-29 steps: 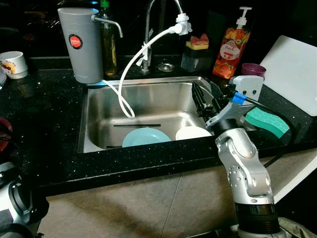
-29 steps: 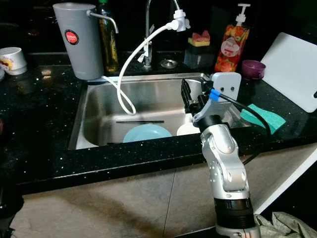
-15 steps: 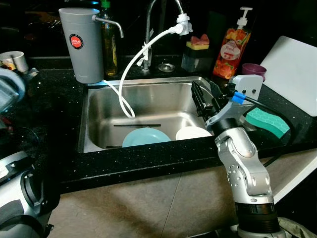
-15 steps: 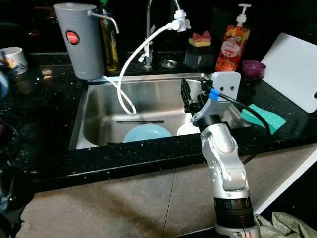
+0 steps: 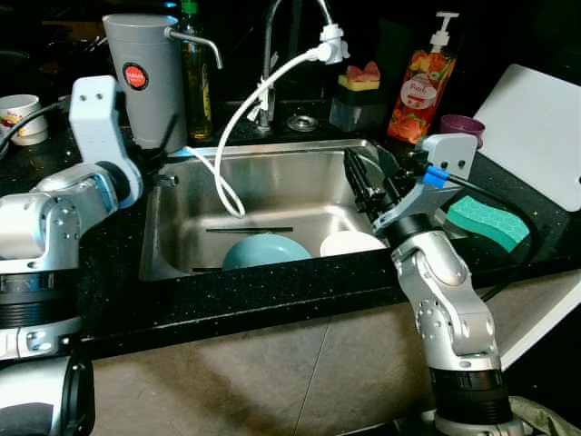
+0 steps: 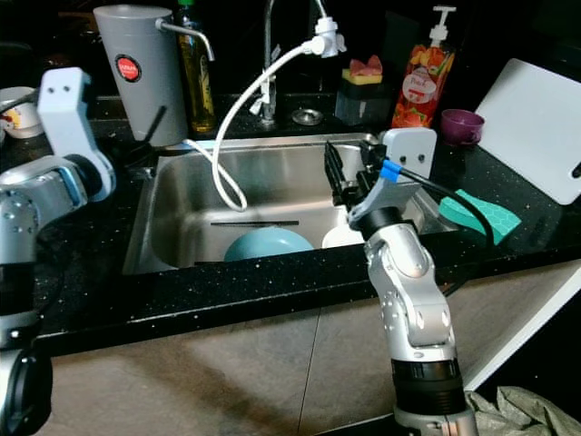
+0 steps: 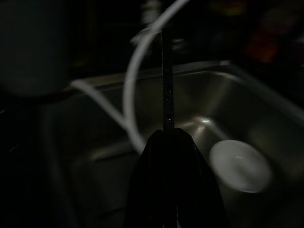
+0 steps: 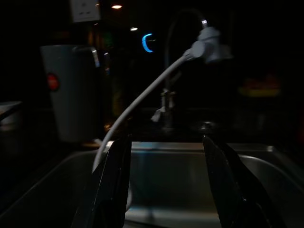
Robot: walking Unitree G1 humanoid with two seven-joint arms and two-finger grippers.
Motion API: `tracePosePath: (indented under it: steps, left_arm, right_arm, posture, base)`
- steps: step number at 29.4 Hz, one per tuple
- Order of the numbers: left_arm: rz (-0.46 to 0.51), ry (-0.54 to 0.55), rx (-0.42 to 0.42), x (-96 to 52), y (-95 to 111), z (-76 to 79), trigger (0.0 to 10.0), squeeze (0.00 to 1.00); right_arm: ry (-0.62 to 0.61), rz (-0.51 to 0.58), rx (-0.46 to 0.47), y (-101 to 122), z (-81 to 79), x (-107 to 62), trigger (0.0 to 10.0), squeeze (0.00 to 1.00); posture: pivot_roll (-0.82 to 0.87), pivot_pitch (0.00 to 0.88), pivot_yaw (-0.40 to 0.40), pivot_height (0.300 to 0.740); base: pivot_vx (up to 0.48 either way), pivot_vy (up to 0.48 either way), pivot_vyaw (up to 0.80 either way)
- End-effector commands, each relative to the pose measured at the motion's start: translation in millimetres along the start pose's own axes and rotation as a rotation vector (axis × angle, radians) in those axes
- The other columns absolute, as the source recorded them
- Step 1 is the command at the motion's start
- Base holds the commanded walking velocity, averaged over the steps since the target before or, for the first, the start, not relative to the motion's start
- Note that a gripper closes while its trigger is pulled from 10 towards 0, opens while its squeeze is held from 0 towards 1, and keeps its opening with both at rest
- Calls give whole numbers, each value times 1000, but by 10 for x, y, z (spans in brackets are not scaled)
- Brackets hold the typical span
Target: Kitchen organization
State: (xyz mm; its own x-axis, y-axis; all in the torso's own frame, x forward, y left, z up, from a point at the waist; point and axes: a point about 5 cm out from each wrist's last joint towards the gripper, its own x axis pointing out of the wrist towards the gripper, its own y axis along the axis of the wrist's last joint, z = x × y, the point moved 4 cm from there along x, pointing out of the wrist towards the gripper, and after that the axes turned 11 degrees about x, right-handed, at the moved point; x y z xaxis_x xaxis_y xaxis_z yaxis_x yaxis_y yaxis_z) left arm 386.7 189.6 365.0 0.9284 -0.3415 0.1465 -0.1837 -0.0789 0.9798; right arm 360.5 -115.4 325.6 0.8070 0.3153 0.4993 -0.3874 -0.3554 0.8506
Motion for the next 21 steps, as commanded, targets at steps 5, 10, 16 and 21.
tracePosePath:
  steps: [5,10,16,21]
  left_arm:
    - [45,-134,40,69,10,157,10000,0]
    - [3,-229,64,157,-154,286,10000,0]
    - [-51,-366,98,290,-433,536,10000,0]
    - [-60,-403,104,431,-529,684,10000,0]
  right_arm:
    - [194,-49,57,41,-199,-105,10000,0]
    - [279,-72,86,101,-215,-174,10000,0]
    - [332,-110,56,116,-196,-241,10000,0]
    - [152,-143,-45,70,143,-225,10000,0]
  posture:
    - [88,159,-49,740]
    - [79,157,-47,740]
    - [73,156,-45,740]
    - [57,156,-37,740]
  base:
    - [0,0,0]
    - [0,0,0]
    - [0,0,0]
    - [0,0,0]
